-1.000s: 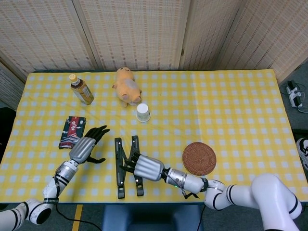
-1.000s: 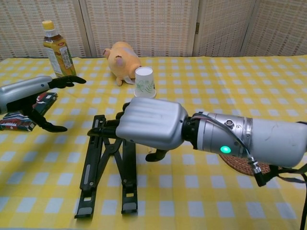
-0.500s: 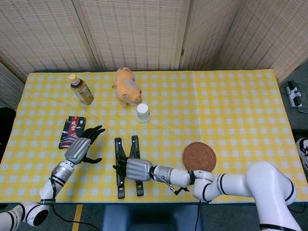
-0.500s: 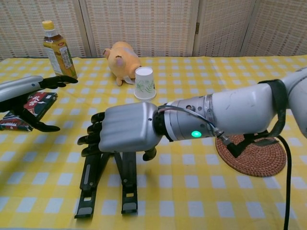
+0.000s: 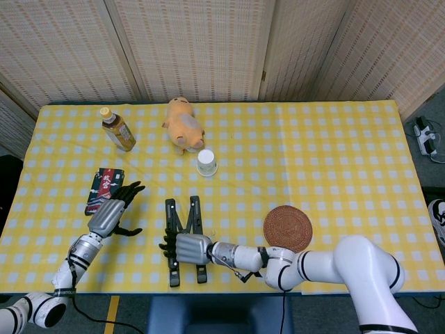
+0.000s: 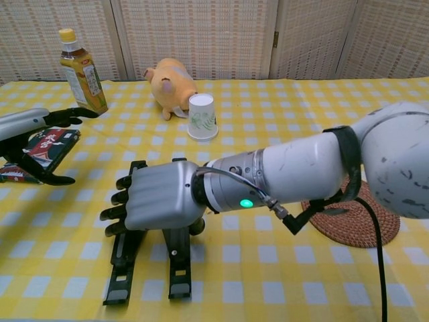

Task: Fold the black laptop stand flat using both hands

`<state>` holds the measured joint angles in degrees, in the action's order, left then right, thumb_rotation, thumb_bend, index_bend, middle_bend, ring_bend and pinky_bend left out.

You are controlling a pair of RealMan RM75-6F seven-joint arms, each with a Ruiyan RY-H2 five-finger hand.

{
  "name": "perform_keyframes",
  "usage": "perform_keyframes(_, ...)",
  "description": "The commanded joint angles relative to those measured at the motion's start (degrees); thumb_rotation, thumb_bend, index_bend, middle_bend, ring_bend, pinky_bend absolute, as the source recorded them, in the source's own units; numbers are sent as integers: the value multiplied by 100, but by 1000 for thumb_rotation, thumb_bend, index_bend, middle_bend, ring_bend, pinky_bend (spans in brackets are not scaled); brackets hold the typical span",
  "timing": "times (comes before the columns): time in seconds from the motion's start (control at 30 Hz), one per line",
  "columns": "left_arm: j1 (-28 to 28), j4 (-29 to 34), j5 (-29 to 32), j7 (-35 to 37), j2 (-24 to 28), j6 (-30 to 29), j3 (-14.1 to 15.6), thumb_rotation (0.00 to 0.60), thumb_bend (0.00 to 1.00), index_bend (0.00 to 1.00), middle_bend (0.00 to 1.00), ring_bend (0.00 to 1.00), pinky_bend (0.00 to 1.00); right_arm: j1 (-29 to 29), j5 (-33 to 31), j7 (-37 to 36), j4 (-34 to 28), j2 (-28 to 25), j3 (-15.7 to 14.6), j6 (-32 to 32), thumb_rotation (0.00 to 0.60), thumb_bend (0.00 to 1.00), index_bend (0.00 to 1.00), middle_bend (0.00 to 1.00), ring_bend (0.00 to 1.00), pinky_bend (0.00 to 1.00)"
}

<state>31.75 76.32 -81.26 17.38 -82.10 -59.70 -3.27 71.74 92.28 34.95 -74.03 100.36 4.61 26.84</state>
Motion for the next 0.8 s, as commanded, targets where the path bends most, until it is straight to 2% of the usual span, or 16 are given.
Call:
perform_keyframes(0.03, -26, -40, -11, 53, -2, -3, 13, 600, 208, 0, 0, 0, 0, 27, -28, 6, 31, 26, -19, -16, 600, 234, 0, 9, 66, 59)
perform_keyframes(0.47, -73, -126, -67, 176, -39, -24, 20, 600, 207, 0, 0, 0, 0, 120, -256, 94, 29, 57, -66, -114, 600, 235, 0, 56, 78, 59)
perform_keyframes(0.67, -94, -135, -82, 196, -48, -30, 27, 600, 208, 0, 0, 0, 0, 141, -287, 82, 72, 102, -120, -89, 600, 234, 2, 121, 99, 68)
perform_keyframes(0.8, -101, -150, -84, 215, -65, -32, 20, 600, 208, 0, 0, 0, 0, 160, -299, 52, 74, 97, -139, -67, 600, 234, 41, 162, 116, 68)
